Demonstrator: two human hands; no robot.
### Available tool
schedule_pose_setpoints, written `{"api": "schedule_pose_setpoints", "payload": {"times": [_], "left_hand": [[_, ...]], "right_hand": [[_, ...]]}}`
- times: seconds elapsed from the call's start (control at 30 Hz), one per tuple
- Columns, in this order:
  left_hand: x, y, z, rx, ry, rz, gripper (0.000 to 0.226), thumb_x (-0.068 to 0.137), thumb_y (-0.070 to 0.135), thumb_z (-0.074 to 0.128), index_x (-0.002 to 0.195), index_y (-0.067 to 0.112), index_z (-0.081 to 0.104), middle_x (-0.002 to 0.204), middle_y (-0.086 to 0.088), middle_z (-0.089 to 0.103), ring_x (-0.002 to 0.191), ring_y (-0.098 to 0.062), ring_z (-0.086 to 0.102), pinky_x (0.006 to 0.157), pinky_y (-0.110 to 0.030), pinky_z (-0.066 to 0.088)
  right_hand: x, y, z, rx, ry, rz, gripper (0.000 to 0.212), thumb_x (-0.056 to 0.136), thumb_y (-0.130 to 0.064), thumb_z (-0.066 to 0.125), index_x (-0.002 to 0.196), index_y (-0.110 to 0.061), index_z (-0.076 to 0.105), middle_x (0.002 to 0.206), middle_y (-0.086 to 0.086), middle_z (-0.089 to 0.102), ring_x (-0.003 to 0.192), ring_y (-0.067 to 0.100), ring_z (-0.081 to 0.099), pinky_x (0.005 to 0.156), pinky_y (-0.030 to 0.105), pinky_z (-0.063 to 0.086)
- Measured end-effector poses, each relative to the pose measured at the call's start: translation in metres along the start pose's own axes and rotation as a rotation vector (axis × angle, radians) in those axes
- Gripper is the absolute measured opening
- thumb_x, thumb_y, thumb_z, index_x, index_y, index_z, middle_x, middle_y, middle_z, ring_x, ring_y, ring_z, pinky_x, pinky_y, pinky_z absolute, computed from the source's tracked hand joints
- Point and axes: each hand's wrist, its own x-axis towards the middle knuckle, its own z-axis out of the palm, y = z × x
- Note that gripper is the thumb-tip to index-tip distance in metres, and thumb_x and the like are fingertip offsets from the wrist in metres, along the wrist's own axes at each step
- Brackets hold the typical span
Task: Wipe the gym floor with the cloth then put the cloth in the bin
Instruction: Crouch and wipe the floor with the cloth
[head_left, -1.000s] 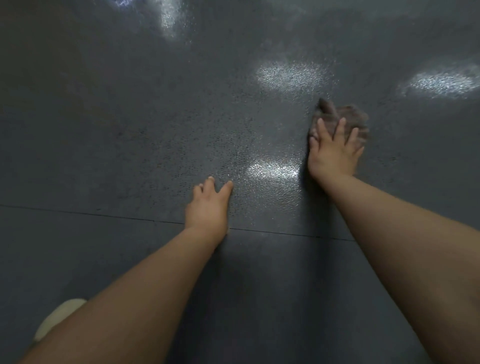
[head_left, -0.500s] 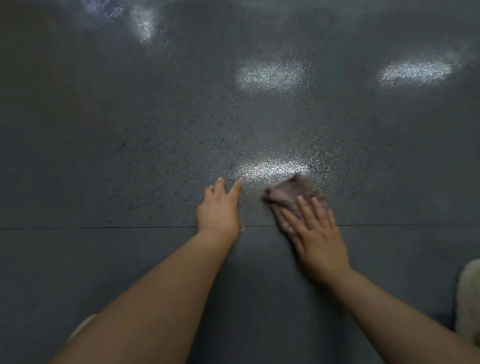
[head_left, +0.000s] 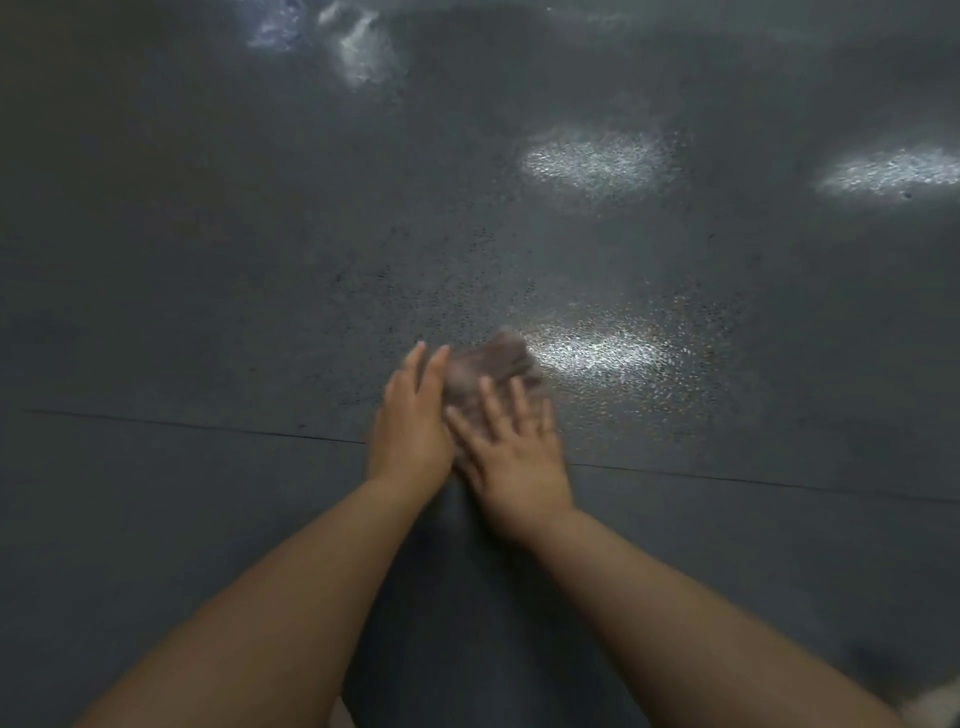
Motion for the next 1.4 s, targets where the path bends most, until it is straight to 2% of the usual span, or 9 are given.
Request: {"api": "schedule_pose_setpoints", "payload": {"times": [0.1,0.17,0.4,0.5,0.63,0.7,0.8,1.13,1.4], "left_hand": [[-0.002,-0.011,0.001,-0.013,0.139,-0.137,0.055,0.091,0.002,0.046,0.144,0.012,0.035,0.156,-0.010,0.019,0.139,-0.029,0.022,0.112,-0.041,0.024],[-0.004,-0.007,0.010,0.055,0.206,0.000,0.047,0.087,0.008,0.049,0.134,0.009,0.046,0.145,-0.019,0.038,0.130,-0.037,0.036,0.104,-0.051,0.036],[-0.009,0.057,0.067,0.302,-0.134,0.031,0.070,0.080,0.053,0.027,0.131,0.015,0.057,0.140,-0.020,0.047,0.126,-0.045,0.045,0.108,-0.054,0.026],[0.005,0.069,0.069,0.323,-0.203,0.276,0.072,0.083,0.040,0.009,0.149,0.019,0.027,0.157,-0.010,0.011,0.142,-0.042,0.013,0.116,-0.047,-0.008],[0.054,0.087,0.055,0.469,-0.184,0.637,0.058,0.093,0.037,0.017,0.147,0.024,0.033,0.155,0.000,0.027,0.143,-0.028,0.023,0.116,-0.041,0.007],[0.083,0.089,0.054,0.581,-0.236,0.783,0.055,0.099,0.043,0.018,0.152,0.029,0.009,0.160,0.003,0.003,0.147,-0.022,0.000,0.116,-0.044,-0.003],[0.115,0.090,0.038,0.574,-0.213,0.696,0.056,0.101,0.046,0.021,0.151,0.034,-0.002,0.159,0.005,-0.011,0.146,-0.020,-0.012,0.114,-0.048,-0.012],[0.097,-0.003,0.008,0.319,0.005,-0.194,0.067,0.094,0.062,0.021,0.149,0.038,-0.008,0.158,-0.001,-0.019,0.144,-0.030,-0.019,0.107,-0.065,-0.010],[0.074,0.029,0.027,0.519,-0.153,0.402,0.058,0.096,0.058,0.010,0.148,0.041,-0.006,0.158,0.004,-0.016,0.144,-0.028,-0.019,0.107,-0.061,-0.016]], "right_hand": [[-0.002,-0.004,-0.011,0.123,-0.096,-0.158,0.054,0.080,-0.050,0.039,0.128,-0.033,0.058,0.143,0.009,0.047,0.133,0.037,0.040,0.107,0.055,0.019],[-0.001,0.015,-0.021,0.270,0.034,-0.061,0.049,0.080,-0.042,0.041,0.117,-0.024,0.066,0.134,0.010,0.056,0.125,0.034,0.050,0.106,0.053,0.031],[0.004,0.065,-0.034,0.272,0.285,0.402,0.034,0.085,-0.013,0.055,0.117,-0.007,0.063,0.133,0.014,0.053,0.121,0.035,0.045,0.104,0.042,0.032],[0.005,0.068,-0.036,0.279,0.340,0.479,0.037,0.084,-0.020,0.045,0.113,-0.008,0.064,0.130,0.013,0.055,0.117,0.034,0.048,0.102,0.042,0.034],[0.002,0.072,-0.038,0.316,0.438,0.633,0.041,0.085,-0.012,0.055,0.125,-0.004,0.056,0.132,0.019,0.052,0.117,0.040,0.046,0.100,0.045,0.033],[-0.001,0.073,-0.038,0.292,0.412,0.651,0.047,0.086,-0.012,0.058,0.132,-0.004,0.051,0.139,0.020,0.045,0.123,0.041,0.042,0.102,0.045,0.031],[0.000,0.069,-0.040,0.250,0.329,0.606,0.049,0.088,-0.016,0.057,0.136,-0.006,0.048,0.145,0.019,0.038,0.128,0.040,0.036,0.107,0.044,0.027],[0.024,0.059,-0.048,0.156,0.170,0.467,0.050,0.096,-0.030,0.044,0.144,-0.020,0.037,0.156,0.012,0.019,0.140,0.032,0.018,0.115,0.042,0.014],[0.025,0.044,-0.034,0.153,0.282,0.511,0.042,0.087,-0.017,0.054,0.127,-0.008,0.057,0.141,0.024,0.043,0.124,0.045,0.042,0.106,0.055,0.032]]}}
